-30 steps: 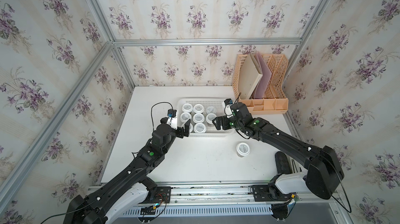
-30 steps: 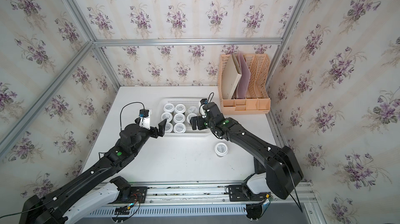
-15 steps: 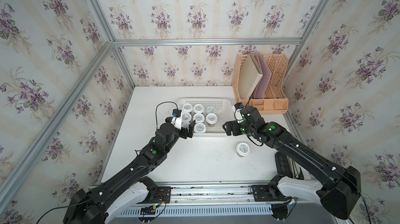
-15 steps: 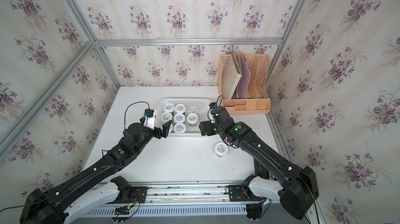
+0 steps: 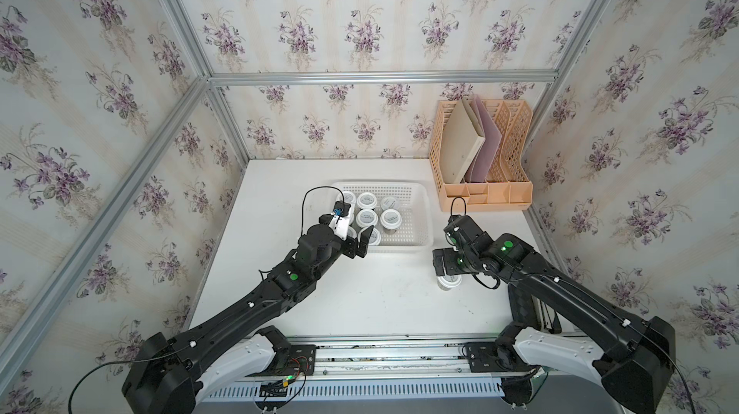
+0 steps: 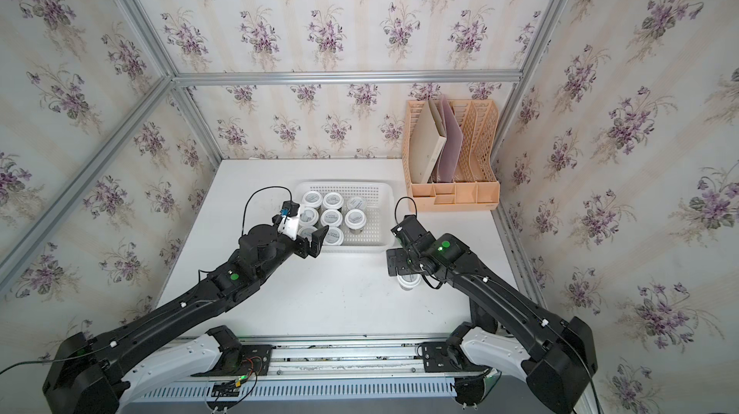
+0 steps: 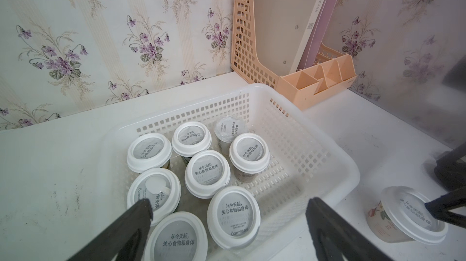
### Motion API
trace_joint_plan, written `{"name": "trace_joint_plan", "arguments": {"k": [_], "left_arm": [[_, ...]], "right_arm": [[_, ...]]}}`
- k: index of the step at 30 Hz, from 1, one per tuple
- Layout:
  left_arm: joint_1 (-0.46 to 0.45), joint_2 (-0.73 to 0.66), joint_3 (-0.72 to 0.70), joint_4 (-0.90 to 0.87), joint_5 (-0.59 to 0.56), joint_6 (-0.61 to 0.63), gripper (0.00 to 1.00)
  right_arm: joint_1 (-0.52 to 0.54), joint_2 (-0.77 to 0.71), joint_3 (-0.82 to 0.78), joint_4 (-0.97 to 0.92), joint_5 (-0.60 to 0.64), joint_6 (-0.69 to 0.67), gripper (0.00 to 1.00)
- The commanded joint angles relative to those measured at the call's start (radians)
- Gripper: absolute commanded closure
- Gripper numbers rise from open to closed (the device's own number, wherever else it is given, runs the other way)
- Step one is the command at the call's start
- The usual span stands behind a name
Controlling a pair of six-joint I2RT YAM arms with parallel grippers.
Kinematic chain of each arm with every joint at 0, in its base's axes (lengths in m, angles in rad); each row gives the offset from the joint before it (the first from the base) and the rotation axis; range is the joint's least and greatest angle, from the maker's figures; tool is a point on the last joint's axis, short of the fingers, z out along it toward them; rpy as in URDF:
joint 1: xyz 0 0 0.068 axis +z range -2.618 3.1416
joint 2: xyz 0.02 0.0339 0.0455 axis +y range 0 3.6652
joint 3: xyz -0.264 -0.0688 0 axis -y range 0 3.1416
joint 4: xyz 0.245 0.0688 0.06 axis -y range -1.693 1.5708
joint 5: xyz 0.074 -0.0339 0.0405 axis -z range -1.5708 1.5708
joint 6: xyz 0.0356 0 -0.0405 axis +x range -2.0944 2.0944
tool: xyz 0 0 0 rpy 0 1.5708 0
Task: Put the yogurt in the basket
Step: Pick up the yogurt from the center of the board.
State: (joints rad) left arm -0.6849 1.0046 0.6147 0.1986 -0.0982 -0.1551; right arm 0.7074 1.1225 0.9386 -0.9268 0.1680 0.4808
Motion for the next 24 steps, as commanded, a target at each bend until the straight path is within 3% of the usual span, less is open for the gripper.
{"name": "trace_joint_plan", "arguments": {"k": [1, 24], "left_arm": [[-0.005, 0.003, 0.009, 0.019, -0.003, 0.02, 0.01], [-0.01, 0.026, 0.02, 0.012, -0.015, 0.028, 0.01]], "right_arm": [[0.009, 0.007, -0.018, -0.101, 0.025, 0.053, 0.0], [0.012, 0.082, -0.089, 0.013, -0.022, 0.028, 0.06]]}}
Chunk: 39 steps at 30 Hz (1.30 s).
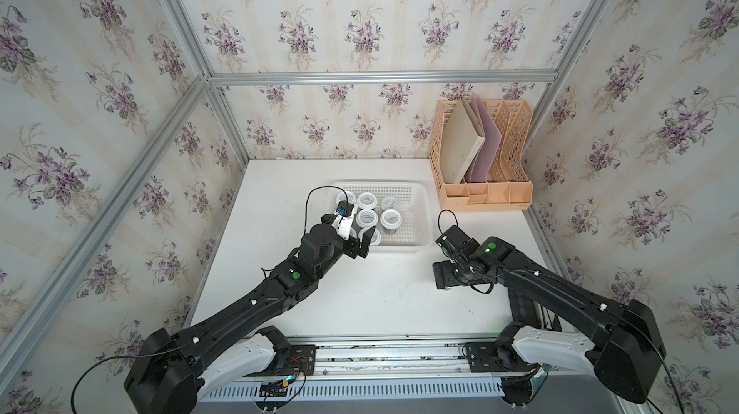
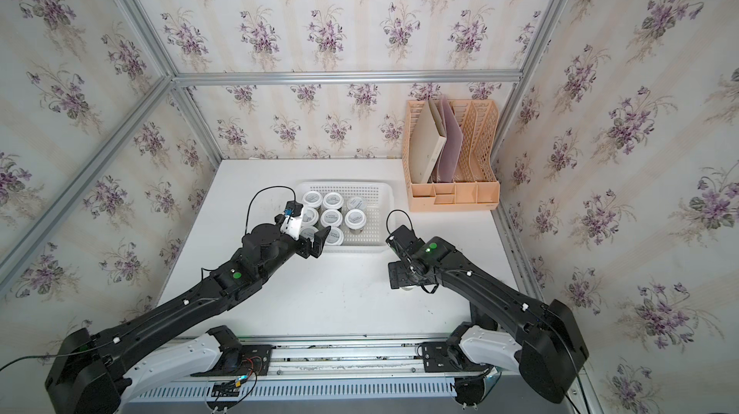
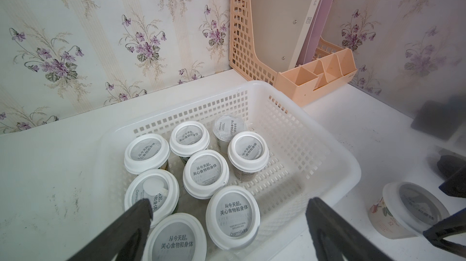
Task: Put the yogurt in the basket
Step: Pick up the yogurt from the center of the board.
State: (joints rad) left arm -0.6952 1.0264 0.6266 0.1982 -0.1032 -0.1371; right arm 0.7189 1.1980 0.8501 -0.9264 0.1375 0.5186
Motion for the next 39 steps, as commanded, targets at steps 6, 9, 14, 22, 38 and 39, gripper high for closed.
{"name": "trace_joint_plan", "arguments": {"k": [6, 9, 14, 22, 38, 39], "left_arm": [[-0.001, 0.006, 0.011, 0.01, -0.01, 0.01, 0.01], [-0.001, 0.008, 0.012, 0.009, -0.012, 0.011, 0.01], [-0.006, 0.013, 0.016, 0.006, -0.016, 0.013, 0.01], [-0.008, 0.012, 0.015, 0.007, -0.02, 0.014, 0.01], [-0.01, 0.014, 0.015, 0.009, -0.023, 0.016, 0.01], [-0.01, 0.014, 0.015, 0.009, -0.022, 0.016, 0.01]], "right_arm": [[0.001, 0.02, 0.006, 0.021, 0.02, -0.016, 0.06], [0.0, 0.024, 0.006, 0.028, 0.015, -0.02, 0.06], [0.0, 0.021, 0.001, 0.039, 0.011, -0.022, 0.08], [-0.001, 0.023, -0.012, 0.065, -0.014, -0.022, 0.12], [0.02, 0.058, -0.022, 0.172, -0.123, -0.026, 0.18], [0.027, 0.065, -0.02, 0.177, -0.126, -0.024, 0.18]]}}
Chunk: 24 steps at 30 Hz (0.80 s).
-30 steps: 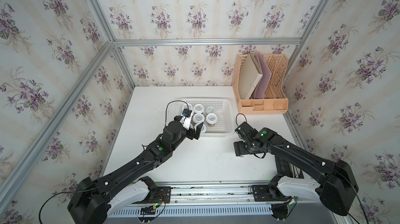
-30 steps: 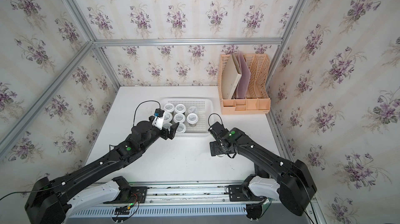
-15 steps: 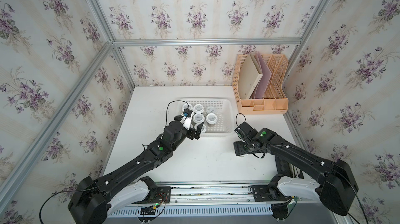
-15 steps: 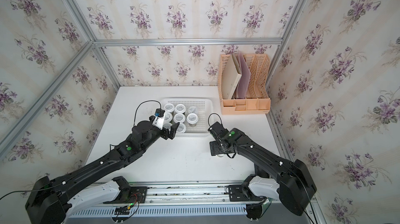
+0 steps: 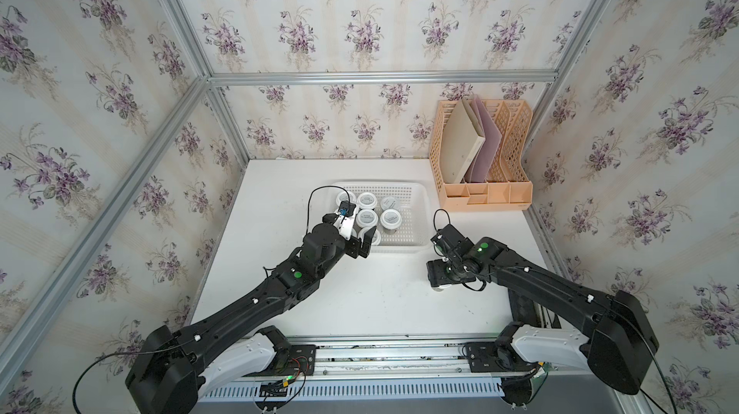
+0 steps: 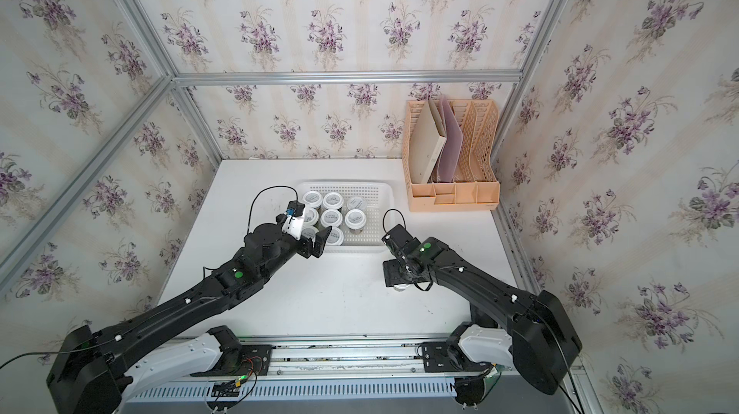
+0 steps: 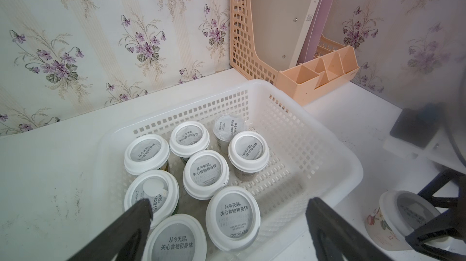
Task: Put the yogurt in the basket
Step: Pick up the yogurt from the center of the board.
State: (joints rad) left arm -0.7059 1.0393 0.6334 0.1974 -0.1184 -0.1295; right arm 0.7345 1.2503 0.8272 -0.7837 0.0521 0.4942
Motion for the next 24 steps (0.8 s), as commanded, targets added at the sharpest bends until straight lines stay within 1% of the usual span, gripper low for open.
{"name": "trace_joint_plan", "arguments": {"k": [1, 6, 13, 24], "left_arm": [[-0.001, 0.001, 0.008, 0.01, -0.007, 0.008, 0.01], [-0.001, 0.002, 0.008, 0.01, -0.009, 0.008, 0.01], [-0.003, 0.007, 0.01, 0.008, -0.01, 0.009, 0.01], [-0.002, 0.005, 0.009, 0.008, -0.012, 0.011, 0.01]], "right_arm": [[0.021, 0.021, 0.007, 0.04, -0.042, 0.003, 0.18], [0.048, 0.052, 0.031, 0.032, -0.009, 0.011, 0.17], [0.051, 0.019, 0.052, 0.0, 0.033, 0.013, 0.17], [0.055, 0.024, 0.067, 0.018, 0.01, 0.003, 0.16]]}}
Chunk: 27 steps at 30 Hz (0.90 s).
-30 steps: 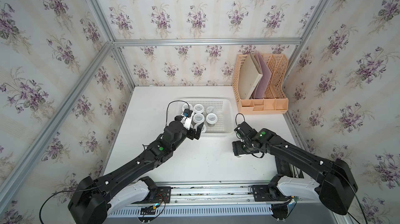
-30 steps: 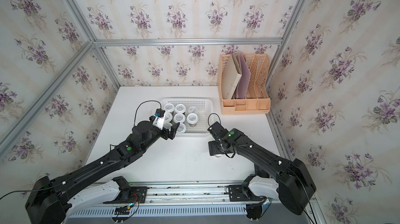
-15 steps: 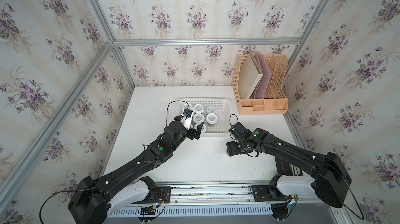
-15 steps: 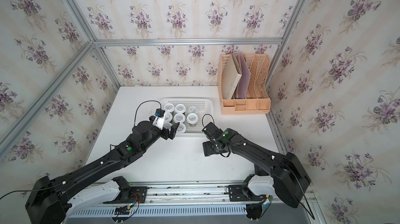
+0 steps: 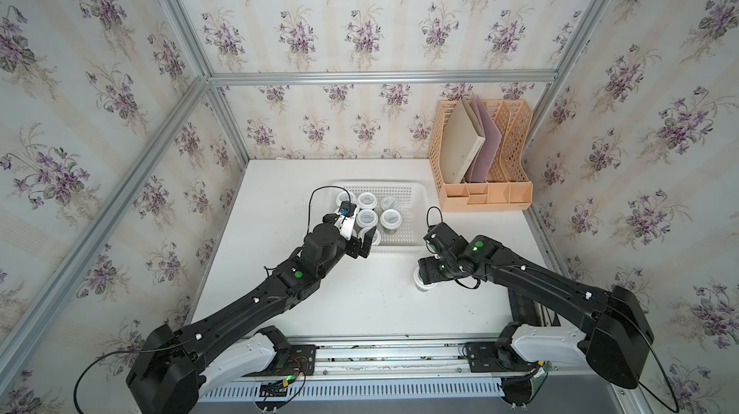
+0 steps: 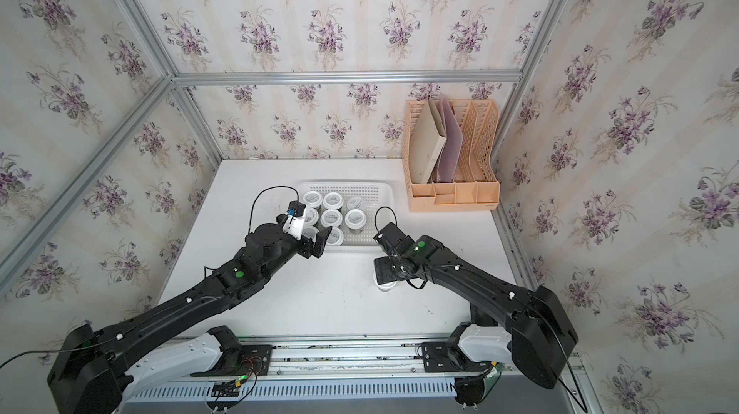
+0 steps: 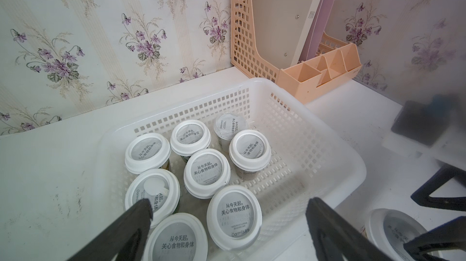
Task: Put the yogurt in the basket
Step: Pick up the yogurt from the center of the board.
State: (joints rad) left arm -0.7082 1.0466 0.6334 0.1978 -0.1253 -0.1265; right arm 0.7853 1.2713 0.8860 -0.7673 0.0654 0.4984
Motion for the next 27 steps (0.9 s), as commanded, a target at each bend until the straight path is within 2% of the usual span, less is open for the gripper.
{"name": "trace_joint_plan", "arguments": {"k": [1, 15, 27], "left_arm": [[-0.002, 0.0, 0.011, 0.008, -0.005, 0.008, 0.01], [-0.002, 0.001, 0.012, 0.008, -0.006, 0.009, 0.01], [-0.004, 0.001, 0.01, 0.008, -0.008, 0.008, 0.01]], "right_arm": [[0.007, 0.006, 0.01, 0.003, -0.005, -0.001, 0.15], [0.057, 0.077, 0.028, 0.015, 0.006, 0.0, 0.1], [0.058, 0.08, 0.019, 0.018, 0.01, 0.005, 0.16]]}}
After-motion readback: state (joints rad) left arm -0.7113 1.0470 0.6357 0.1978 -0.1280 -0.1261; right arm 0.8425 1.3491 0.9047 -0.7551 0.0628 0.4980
